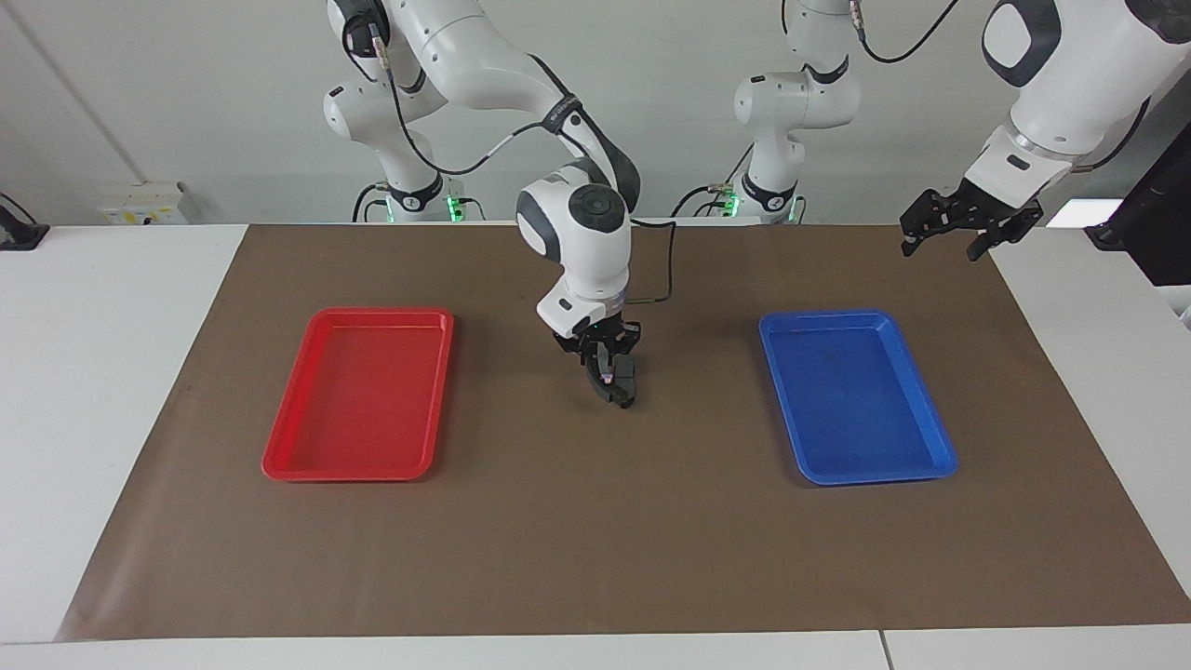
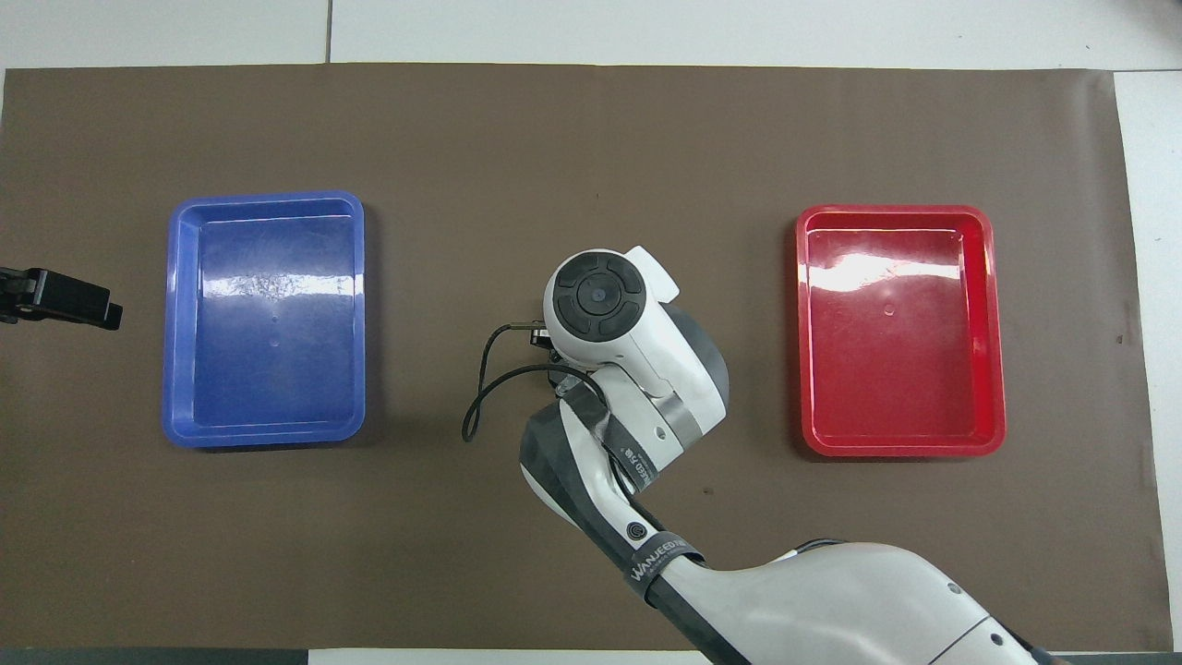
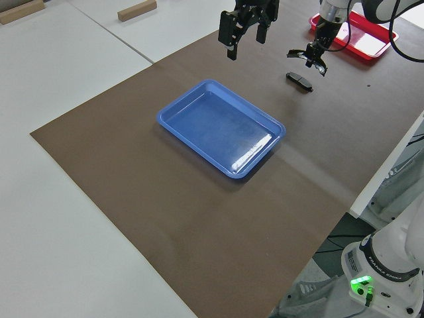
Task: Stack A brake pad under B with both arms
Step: 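Lower the curved pad onto the flat pad and open the right gripper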
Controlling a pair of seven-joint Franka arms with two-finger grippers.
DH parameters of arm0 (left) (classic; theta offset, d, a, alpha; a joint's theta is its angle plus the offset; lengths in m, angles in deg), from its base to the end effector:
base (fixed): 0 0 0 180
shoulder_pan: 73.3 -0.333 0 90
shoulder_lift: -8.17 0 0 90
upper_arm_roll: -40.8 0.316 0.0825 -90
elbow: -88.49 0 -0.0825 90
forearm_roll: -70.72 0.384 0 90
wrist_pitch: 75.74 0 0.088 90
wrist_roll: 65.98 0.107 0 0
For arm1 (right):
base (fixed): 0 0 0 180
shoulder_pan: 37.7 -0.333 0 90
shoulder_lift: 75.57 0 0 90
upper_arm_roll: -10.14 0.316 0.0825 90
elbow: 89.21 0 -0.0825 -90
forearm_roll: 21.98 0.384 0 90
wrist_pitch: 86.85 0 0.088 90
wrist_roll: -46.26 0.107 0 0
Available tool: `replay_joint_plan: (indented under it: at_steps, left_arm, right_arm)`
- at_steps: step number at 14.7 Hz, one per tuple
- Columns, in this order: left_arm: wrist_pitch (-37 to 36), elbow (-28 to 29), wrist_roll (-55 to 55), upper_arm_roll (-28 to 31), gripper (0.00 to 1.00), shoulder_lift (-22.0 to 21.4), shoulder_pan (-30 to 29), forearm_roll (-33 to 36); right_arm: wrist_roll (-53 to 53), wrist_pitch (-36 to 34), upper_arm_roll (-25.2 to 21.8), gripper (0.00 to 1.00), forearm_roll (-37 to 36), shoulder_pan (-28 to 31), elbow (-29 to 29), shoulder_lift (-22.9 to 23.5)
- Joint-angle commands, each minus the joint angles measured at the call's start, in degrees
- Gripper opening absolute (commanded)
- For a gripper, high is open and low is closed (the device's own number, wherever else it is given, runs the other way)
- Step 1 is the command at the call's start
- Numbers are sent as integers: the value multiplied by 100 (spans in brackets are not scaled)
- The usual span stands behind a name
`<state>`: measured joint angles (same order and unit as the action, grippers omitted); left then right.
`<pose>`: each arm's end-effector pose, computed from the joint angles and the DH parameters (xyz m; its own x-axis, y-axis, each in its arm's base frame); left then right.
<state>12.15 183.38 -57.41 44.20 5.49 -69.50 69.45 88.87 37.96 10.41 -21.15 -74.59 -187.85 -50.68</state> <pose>0.5342 -0.0054 0.6068 0.9851 -0.1569 -0.0708 -0.1547 -0.9873 0.0359 0.5289 0.4012 0.3366 0.9946 -0.1036 0.0069 -0.1034 -0.9943 -0.0254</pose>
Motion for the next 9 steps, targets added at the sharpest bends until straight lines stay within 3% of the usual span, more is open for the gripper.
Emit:
replay_joint_plan:
  at_steps: [1, 9]
  left_arm:
    - [-79, -58, 39, -33, 99, 13, -64, 13]
    - [-79, -58, 39, -33, 99, 13, -64, 13]
  right_arm:
    - [160, 113, -18, 0, -4, -64, 91, 95]
    - [203, 526, -18, 0, 4, -82, -217, 139]
